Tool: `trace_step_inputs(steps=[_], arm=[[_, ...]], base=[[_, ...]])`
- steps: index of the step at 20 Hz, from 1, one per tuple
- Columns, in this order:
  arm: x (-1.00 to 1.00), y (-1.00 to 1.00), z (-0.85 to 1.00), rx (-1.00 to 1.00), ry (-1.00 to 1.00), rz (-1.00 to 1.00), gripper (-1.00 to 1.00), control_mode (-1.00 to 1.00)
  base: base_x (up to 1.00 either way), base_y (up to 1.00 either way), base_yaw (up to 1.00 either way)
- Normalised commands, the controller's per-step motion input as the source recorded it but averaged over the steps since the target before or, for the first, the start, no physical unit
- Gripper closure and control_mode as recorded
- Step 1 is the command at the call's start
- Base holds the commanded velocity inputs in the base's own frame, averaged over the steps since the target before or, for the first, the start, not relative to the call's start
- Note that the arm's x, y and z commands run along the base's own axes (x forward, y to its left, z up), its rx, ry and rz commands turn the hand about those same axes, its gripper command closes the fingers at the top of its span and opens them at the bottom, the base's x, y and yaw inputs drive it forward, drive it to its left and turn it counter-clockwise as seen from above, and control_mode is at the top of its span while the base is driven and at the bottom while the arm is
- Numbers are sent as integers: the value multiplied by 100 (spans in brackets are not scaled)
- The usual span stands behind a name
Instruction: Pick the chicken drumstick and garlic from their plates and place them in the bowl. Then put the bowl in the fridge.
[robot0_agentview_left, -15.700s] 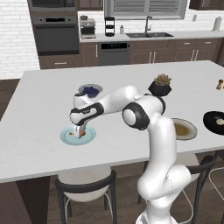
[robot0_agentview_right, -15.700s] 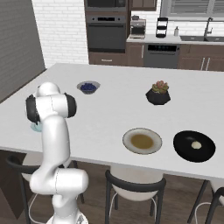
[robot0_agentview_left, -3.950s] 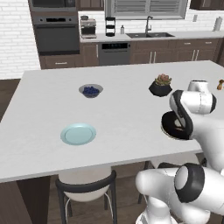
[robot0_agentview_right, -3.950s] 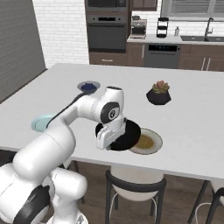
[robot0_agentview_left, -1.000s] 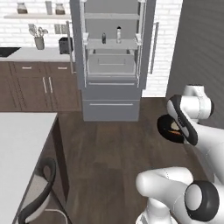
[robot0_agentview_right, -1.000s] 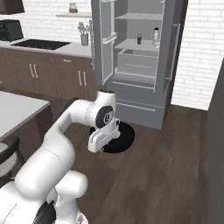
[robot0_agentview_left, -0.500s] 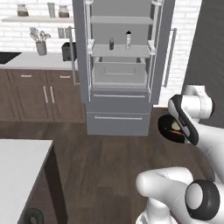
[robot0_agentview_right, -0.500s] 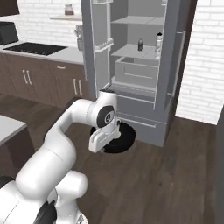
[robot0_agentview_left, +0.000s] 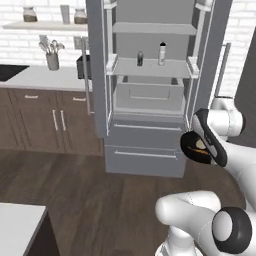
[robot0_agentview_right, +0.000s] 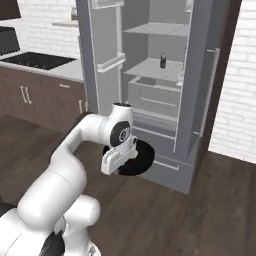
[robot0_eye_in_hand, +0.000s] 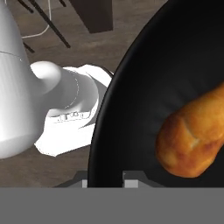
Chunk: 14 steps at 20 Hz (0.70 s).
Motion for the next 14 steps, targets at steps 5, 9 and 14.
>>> trace_step_inputs(steps=[5,9,14], arm=[[0,0,0,0,0,0,100,100],[0,0,0,0,0,0,100,100],[0,0,0,0,0,0,100,100]], base=[[100,18,5],[100,20,9],[96,-9,0]])
